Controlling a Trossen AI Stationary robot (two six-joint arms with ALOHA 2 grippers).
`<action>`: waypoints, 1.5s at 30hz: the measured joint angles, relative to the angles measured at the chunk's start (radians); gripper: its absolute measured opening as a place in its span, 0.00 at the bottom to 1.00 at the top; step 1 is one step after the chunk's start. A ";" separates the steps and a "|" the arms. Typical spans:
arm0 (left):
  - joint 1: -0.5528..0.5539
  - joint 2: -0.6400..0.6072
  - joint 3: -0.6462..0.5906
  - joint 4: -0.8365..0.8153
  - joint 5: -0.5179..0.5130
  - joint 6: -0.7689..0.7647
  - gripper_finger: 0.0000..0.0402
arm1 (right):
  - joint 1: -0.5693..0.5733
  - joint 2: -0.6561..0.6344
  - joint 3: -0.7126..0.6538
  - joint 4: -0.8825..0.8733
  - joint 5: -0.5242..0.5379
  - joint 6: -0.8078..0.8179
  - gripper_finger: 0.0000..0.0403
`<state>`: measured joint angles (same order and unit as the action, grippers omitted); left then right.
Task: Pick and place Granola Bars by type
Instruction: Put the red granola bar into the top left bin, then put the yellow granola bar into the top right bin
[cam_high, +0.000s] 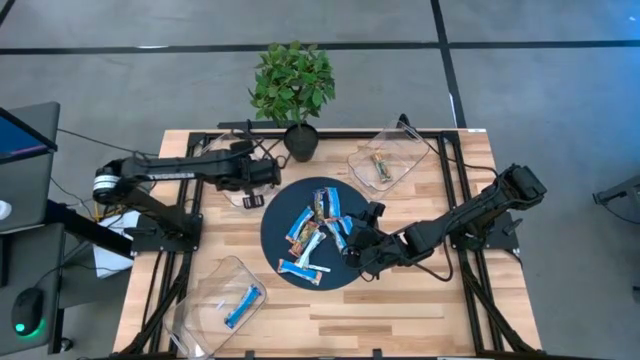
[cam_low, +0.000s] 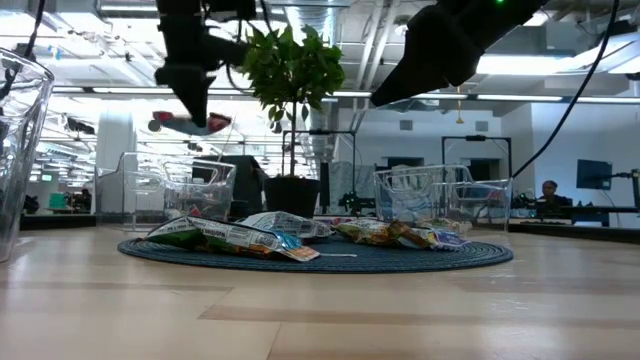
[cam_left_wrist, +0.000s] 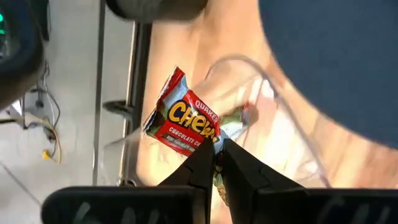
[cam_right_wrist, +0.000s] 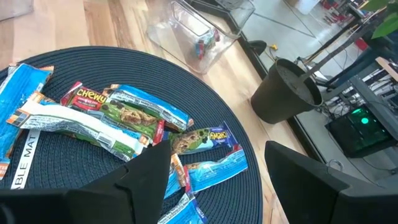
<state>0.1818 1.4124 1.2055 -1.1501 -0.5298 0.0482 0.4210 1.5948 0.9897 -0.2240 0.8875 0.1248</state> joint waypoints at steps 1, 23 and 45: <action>0.012 0.000 -0.016 0.002 -0.001 0.014 0.04 | -0.001 0.000 0.000 0.000 0.000 0.004 0.63; 0.115 -0.002 -0.100 0.042 0.019 0.101 0.32 | -0.005 0.000 0.000 0.000 -0.002 0.007 0.63; -0.329 -0.543 -0.278 0.290 0.069 -0.172 0.31 | -0.043 0.073 -0.001 -0.230 -0.296 0.574 0.63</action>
<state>-0.1467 0.8694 0.9272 -0.8600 -0.4610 -0.1240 0.3777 1.6680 0.9885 -0.4538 0.5911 0.6993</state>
